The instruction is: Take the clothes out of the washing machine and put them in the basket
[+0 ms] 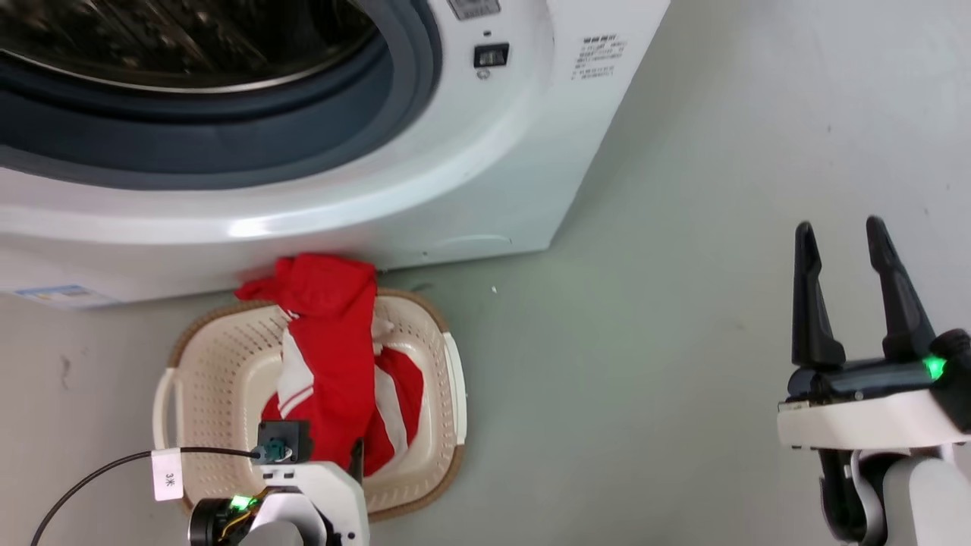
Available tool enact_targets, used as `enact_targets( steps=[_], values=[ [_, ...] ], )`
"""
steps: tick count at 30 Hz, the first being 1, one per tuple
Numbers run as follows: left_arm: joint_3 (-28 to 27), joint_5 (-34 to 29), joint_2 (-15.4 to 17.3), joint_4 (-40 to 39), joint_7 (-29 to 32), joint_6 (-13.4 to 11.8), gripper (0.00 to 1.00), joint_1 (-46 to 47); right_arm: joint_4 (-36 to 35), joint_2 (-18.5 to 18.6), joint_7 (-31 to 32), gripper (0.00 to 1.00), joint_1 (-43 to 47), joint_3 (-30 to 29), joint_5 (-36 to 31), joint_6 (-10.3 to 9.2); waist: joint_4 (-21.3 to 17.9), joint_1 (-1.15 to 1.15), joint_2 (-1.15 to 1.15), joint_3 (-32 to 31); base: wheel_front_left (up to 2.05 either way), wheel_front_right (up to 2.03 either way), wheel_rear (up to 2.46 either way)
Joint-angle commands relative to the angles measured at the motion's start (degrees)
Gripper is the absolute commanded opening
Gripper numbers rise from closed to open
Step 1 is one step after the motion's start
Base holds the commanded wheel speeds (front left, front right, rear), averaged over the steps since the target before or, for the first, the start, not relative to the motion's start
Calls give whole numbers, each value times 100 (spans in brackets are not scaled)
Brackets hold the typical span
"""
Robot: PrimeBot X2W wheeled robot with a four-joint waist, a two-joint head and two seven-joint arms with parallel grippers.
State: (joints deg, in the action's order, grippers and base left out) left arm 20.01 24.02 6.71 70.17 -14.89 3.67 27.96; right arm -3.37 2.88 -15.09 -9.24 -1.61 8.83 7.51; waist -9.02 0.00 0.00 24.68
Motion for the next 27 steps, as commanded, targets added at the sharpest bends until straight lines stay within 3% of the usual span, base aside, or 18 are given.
enact_targets(
  steps=[1, 7, 16, 27],
  values=[
    [-100, -16, 29, -382, -37, -93, 100, -178, 29, -1, -11, 100, 154, -10, -33, -4, 193, 0, 0, -536, 0, 0, 0],
    [-539, -318, 48, -1794, -30, -361, 100, -938, 95, 0, -11, 100, 507, -19, -143, -4, 364, 0, 0, -1106, 0, 0, 0],
    [-1217, -1075, -128, -3691, -31, -519, 100, -1894, 182, 0, -11, 100, 945, -52, -184, -4, 553, 0, 0, -1790, 0, 0, 0],
    [-1980, -1784, -331, -6016, -32, -482, 100, -2743, 226, -1, -11, 100, 1339, -124, -197, -4, 603, 0, 0, -2239, 0, 0, 0]
  ],
)
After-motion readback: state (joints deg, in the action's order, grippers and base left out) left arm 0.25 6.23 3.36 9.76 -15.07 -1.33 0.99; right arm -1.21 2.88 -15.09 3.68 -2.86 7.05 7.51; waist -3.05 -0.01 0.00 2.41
